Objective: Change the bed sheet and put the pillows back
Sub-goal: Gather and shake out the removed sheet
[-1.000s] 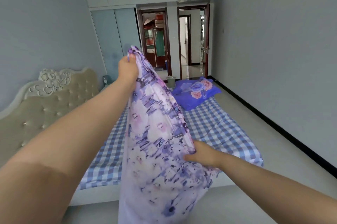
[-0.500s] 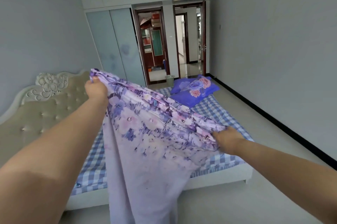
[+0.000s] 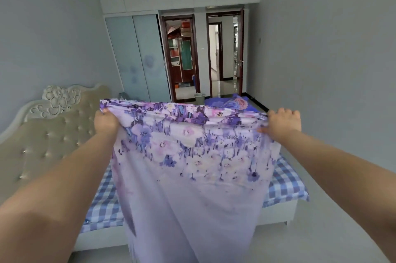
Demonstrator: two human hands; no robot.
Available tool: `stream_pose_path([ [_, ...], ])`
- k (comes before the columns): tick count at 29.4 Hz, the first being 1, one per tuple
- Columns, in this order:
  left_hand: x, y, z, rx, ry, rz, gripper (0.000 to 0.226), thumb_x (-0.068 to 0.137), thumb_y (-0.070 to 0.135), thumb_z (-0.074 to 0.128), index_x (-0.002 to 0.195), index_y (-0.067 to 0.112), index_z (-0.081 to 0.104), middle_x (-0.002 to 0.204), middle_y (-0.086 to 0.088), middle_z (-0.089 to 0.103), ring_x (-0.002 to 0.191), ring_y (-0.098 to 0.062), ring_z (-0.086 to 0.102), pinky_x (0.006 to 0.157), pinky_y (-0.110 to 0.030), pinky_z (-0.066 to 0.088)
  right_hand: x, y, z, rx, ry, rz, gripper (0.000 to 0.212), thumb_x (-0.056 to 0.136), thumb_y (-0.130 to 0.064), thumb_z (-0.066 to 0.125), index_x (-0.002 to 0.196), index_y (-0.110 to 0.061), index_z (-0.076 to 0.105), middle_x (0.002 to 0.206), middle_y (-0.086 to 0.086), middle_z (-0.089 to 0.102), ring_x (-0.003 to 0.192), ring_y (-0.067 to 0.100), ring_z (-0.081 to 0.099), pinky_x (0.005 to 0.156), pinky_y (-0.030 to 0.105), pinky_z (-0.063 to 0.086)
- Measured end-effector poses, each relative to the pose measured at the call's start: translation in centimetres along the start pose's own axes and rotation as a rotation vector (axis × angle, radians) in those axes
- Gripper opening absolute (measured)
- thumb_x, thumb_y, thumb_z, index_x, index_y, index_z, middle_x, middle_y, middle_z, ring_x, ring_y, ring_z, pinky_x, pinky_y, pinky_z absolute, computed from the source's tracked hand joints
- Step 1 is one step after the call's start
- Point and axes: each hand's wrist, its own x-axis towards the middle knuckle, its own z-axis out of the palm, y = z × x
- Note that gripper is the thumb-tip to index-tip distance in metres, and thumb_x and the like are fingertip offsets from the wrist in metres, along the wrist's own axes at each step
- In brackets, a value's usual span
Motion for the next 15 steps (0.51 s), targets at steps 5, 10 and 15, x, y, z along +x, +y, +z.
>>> stream_pose_path([
  [5, 0.7, -1.9, -1.3, 0.008, -0.167, -0.012, 0.04, 0.101, 0.022, 0.04, 0.127, -0.006, 0.05, 0.127, -0.03, 0.053, 0.107, -0.03, 0.055, 0.088, -0.036, 0.043, 2.5, 0.1, -3.1, 0.235, 0.027, 0.131, 0.028, 0.084, -0.036, 0.06, 0.107, -0.019, 0.061, 0.114, 0.012, 0.046, 0.113, 0.031, 0.042, 0.093, 0.04, 0.035],
  [10, 0.2, -2.8, -1.7, 0.083, -0.24, -0.188, 0.042, 0.101, 0.015, 0.041, 0.133, -0.013, 0.042, 0.138, -0.03, 0.044, 0.124, -0.031, 0.048, 0.106, -0.035, 0.036, 3.4, 0.0, -4.2, 0.675, -0.112, 0.132, 0.022, 0.085, -0.031, 0.056, 0.085, -0.009, 0.06, 0.103, 0.01, 0.046, 0.116, 0.027, 0.039, 0.086, 0.03, 0.042],
  [15, 0.2, -0.4, -3.0, -0.03, 0.008, -0.065, 0.036, 0.098, 0.003, 0.035, 0.128, -0.014, 0.047, 0.128, -0.029, 0.052, 0.117, -0.036, 0.052, 0.093, -0.038, 0.042, 1.5, -2.2, -4.5, 1.118, -0.413, -0.009, 0.015, 0.089, -0.017, 0.061, 0.079, -0.006, 0.062, 0.057, 0.008, 0.064, 0.048, 0.018, 0.056, 0.048, 0.02, 0.042],
])
